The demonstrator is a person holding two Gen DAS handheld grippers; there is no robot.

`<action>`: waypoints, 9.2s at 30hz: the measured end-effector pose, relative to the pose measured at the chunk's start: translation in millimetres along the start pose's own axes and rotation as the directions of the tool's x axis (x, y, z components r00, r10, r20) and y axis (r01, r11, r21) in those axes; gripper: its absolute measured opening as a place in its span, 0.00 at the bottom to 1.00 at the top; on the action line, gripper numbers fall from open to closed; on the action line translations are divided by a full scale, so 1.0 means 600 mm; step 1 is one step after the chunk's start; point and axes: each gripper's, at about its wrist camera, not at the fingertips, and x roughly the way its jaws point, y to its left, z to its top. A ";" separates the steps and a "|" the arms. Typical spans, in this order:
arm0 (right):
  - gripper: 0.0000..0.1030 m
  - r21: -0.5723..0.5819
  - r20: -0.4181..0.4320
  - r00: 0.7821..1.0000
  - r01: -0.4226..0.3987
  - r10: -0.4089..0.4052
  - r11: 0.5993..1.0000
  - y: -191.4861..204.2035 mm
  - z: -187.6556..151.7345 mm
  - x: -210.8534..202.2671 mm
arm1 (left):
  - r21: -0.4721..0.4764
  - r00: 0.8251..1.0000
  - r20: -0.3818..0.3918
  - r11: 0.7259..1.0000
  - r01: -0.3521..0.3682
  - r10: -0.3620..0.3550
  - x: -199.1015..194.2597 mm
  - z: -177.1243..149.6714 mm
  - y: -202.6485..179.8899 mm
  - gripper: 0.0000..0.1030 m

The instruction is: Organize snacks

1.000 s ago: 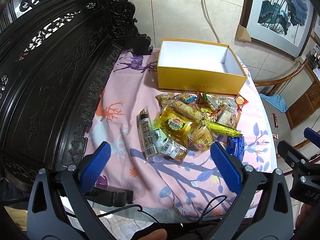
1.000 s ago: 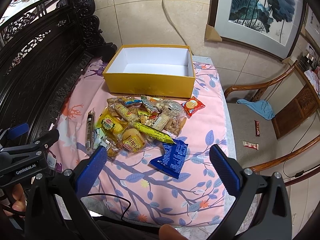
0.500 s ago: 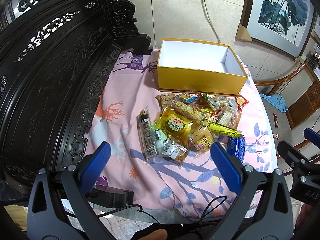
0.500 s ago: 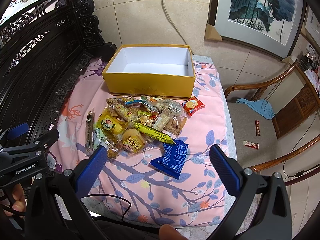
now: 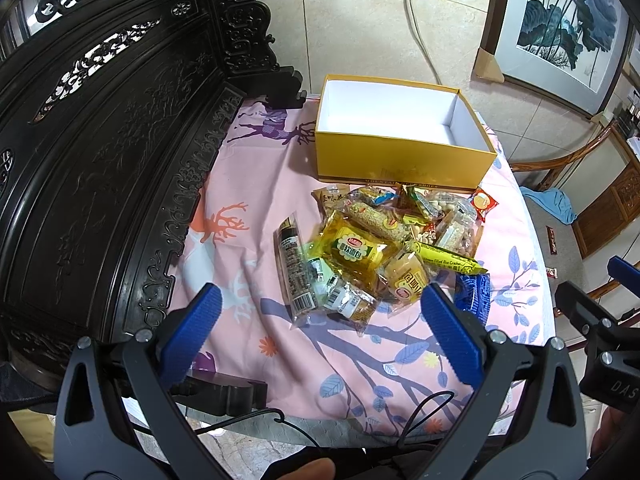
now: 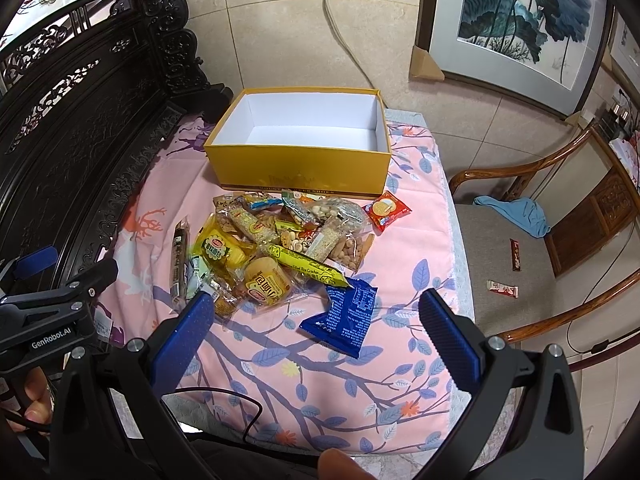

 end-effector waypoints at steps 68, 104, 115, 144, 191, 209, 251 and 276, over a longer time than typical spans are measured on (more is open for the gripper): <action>0.52 0.167 -0.373 0.886 -0.228 0.276 0.959 -0.172 -0.102 0.373 | -0.258 0.956 -0.282 0.966 0.003 -0.078 0.427 -0.017 0.107 0.62; 0.51 0.141 -0.117 0.963 -0.227 0.244 0.964 -0.190 0.025 0.234 | -0.226 0.980 -0.017 0.956 0.189 -0.198 0.301 0.021 0.129 0.28; 0.51 0.033 0.201 0.952 -0.241 0.230 0.970 -0.152 0.245 0.253 | -0.122 0.919 0.229 0.928 0.353 -0.320 0.259 0.247 0.032 0.28; 0.64 0.123 0.087 0.985 -0.162 0.152 0.979 -0.130 0.398 0.434 | -0.133 0.969 0.091 0.961 0.242 -0.232 0.439 0.429 -0.053 0.56; 0.21 -0.171 -0.251 0.931 -0.312 0.265 0.935 -0.036 -0.084 0.352 | 0.302 0.970 -0.166 0.927 0.223 -0.179 0.385 -0.113 -0.051 0.76; 0.21 -0.126 -0.088 0.957 -0.287 0.277 0.950 -0.081 -0.017 0.258 | 0.314 0.966 0.034 0.920 0.235 -0.258 0.254 -0.058 -0.025 0.61; 0.71 -0.036 0.367 0.917 -0.155 0.157 0.987 -0.103 0.387 0.287 | 0.012 0.920 0.320 0.972 0.236 -0.227 0.318 0.410 -0.059 0.89; 0.71 -0.146 -0.024 0.929 -0.368 0.368 0.918 -0.011 0.091 0.299 | -0.104 0.983 0.105 0.981 0.163 -0.152 0.294 0.147 0.072 0.90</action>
